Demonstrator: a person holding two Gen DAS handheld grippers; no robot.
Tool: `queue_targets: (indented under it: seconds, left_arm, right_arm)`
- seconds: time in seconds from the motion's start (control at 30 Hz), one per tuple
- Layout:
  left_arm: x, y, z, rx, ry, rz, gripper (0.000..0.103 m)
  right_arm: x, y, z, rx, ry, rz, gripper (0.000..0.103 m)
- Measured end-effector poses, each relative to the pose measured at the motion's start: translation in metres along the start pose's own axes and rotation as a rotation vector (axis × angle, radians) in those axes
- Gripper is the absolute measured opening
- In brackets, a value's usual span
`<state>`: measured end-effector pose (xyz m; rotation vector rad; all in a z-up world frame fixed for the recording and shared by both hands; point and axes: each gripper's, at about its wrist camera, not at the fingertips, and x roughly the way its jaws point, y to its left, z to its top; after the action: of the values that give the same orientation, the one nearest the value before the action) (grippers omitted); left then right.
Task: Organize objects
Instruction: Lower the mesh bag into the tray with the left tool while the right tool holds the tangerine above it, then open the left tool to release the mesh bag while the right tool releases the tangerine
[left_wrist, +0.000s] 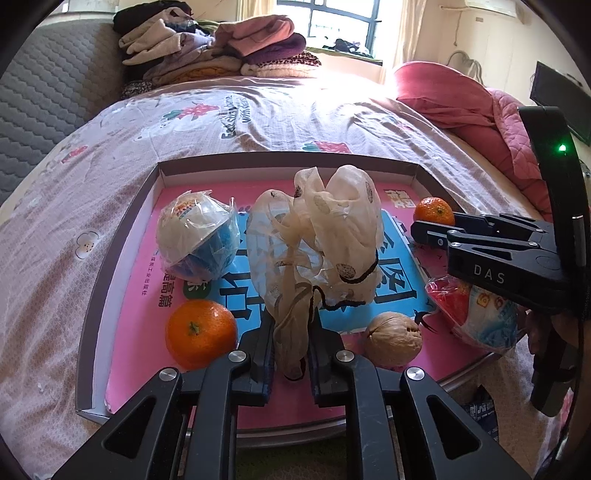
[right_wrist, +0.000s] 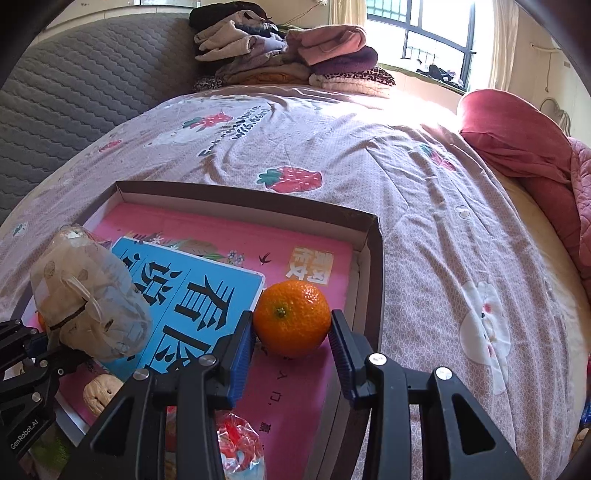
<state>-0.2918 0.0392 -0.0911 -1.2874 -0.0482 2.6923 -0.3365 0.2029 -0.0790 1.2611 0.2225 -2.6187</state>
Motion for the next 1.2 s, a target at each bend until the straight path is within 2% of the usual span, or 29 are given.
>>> queue_targets:
  seconds: [0.73, 0.9, 1.03, 1.2]
  left_arm:
    - [-0.005, -0.004, -0.004, 0.010, -0.011, -0.010, 0.027]
    - [-0.007, -0.005, -0.005, 0.013, -0.017, -0.004, 0.038]
    - [-0.009, -0.006, -0.006, 0.016, -0.021, -0.002, 0.041]
    - [-0.014, -0.006, -0.007, 0.023, -0.042, 0.013, 0.050]
  right_arm:
    - [-0.003, 0.003, 0.000, 0.012, -0.014, -0.014, 0.042]
    - [-0.006, 0.004, 0.000, 0.026, -0.029, -0.010, 0.046]
    - [-0.010, 0.004, 0.000, 0.041, -0.047, -0.007, 0.047]
    - [-0.019, 0.000, 0.001, 0.077, -0.075, 0.002, 0.048]
